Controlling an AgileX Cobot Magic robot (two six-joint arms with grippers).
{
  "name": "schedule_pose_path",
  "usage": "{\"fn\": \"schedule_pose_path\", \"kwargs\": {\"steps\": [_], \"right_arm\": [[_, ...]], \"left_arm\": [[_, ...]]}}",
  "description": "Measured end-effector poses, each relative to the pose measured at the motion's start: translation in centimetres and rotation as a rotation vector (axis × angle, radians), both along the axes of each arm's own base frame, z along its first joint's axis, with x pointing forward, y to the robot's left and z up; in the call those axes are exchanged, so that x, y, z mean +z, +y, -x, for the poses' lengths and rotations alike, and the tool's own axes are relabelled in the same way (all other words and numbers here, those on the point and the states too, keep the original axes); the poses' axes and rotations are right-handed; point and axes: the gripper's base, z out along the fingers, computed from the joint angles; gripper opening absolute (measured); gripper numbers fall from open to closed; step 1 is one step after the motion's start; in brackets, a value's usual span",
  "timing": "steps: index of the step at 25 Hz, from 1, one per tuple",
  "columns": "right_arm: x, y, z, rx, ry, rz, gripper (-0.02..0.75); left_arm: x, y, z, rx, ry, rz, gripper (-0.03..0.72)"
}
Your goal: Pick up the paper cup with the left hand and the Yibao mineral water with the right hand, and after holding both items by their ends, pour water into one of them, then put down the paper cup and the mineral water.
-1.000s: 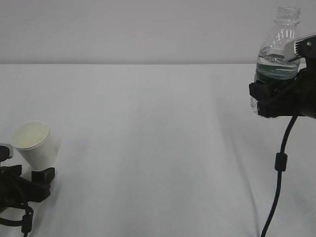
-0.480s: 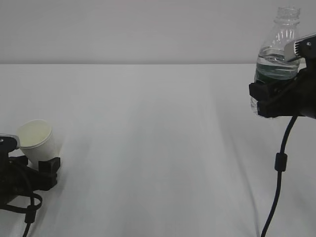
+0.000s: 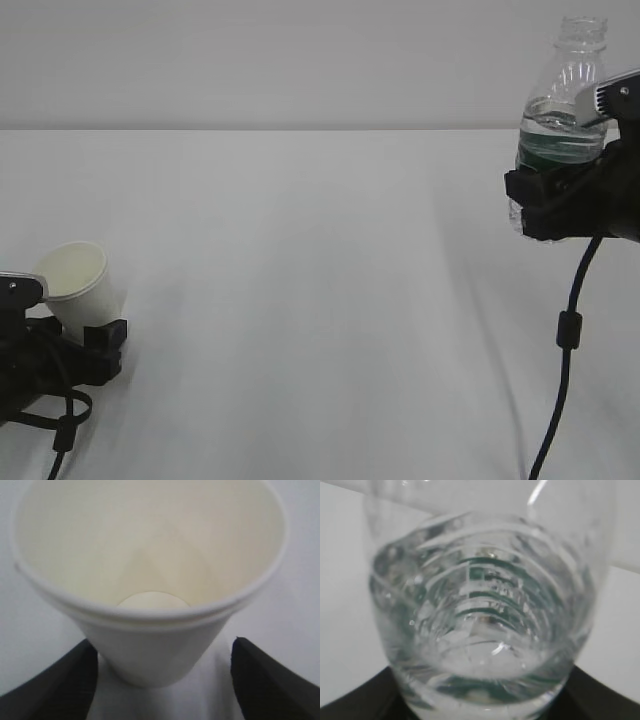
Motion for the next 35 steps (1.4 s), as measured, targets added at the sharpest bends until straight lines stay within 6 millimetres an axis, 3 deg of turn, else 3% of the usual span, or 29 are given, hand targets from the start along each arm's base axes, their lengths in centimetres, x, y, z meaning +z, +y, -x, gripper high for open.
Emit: {"fn": "schedule_pose_path", "kwargs": {"steps": [22, 35], "right_arm": [[-0.1, 0.0, 0.0, 0.015, 0.001, 0.021, 0.435], [-0.1, 0.0, 0.0, 0.015, 0.001, 0.021, 0.412]], "left_arm": [[0.0, 0.3, 0.0, 0.036, -0.001, -0.003, 0.572], [1.1, 0.8, -0.9, 0.068, -0.054, 0.013, 0.577]]}}
